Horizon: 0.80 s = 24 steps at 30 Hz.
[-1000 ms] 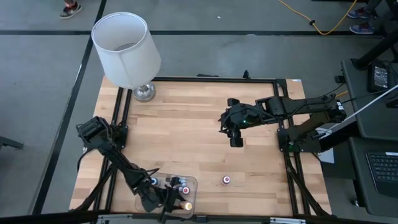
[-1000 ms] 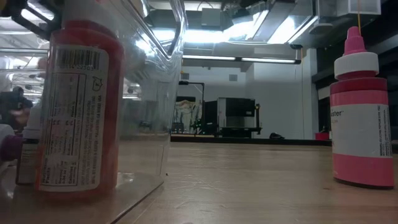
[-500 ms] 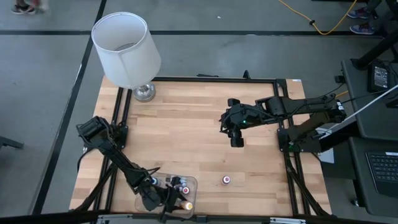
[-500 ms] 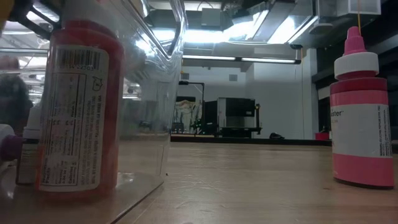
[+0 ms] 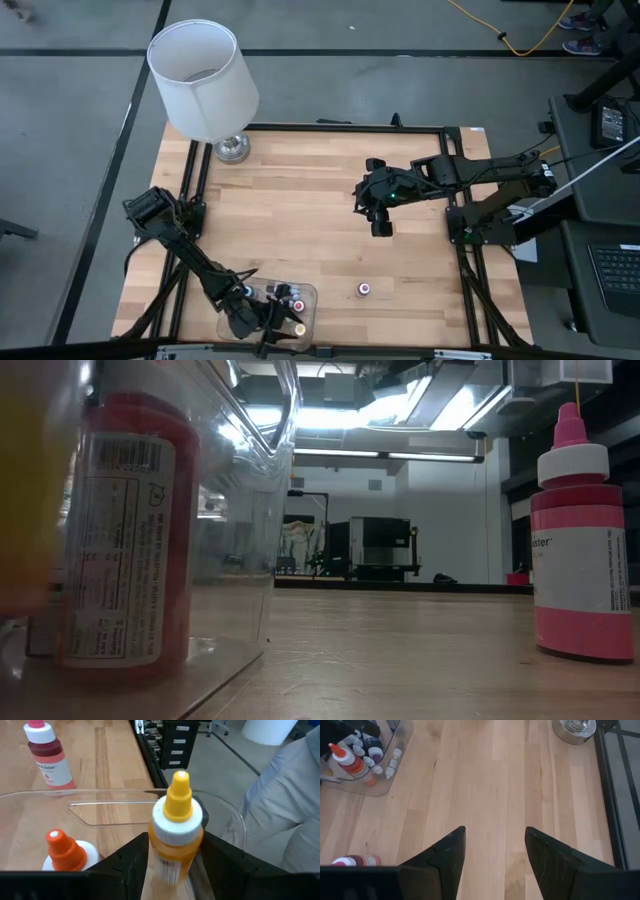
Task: Pick & Place food coloring
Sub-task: Put the large pink food coloring bottle into the bin
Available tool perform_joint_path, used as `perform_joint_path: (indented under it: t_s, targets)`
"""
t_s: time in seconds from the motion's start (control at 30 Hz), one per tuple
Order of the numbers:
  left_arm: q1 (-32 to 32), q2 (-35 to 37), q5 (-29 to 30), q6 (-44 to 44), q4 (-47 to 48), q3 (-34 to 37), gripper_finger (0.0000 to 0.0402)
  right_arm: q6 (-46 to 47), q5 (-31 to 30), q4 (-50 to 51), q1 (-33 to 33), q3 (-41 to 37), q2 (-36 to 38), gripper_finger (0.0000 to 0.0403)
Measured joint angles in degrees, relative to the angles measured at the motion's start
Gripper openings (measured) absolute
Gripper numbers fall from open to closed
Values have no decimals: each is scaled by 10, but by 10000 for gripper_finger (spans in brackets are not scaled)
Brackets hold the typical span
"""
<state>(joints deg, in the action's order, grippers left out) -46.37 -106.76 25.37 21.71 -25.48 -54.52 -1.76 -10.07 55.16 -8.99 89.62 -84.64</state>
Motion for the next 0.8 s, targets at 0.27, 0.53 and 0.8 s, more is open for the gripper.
perform_joint_path:
  t_s: [0.27, 0.53, 0.8]
  targets:
    - [0, 0, 2, 0, 0, 0, 175, 0, 0, 0, 0, 0, 0, 206]
    - [0, 0, 2, 0, 0, 0, 175, 1, 0, 0, 0, 0, 0, 206]
    - [-3, 23, 5, -2, 32, 0, 175, 0, 0, 0, 0, 0, 0, 206]
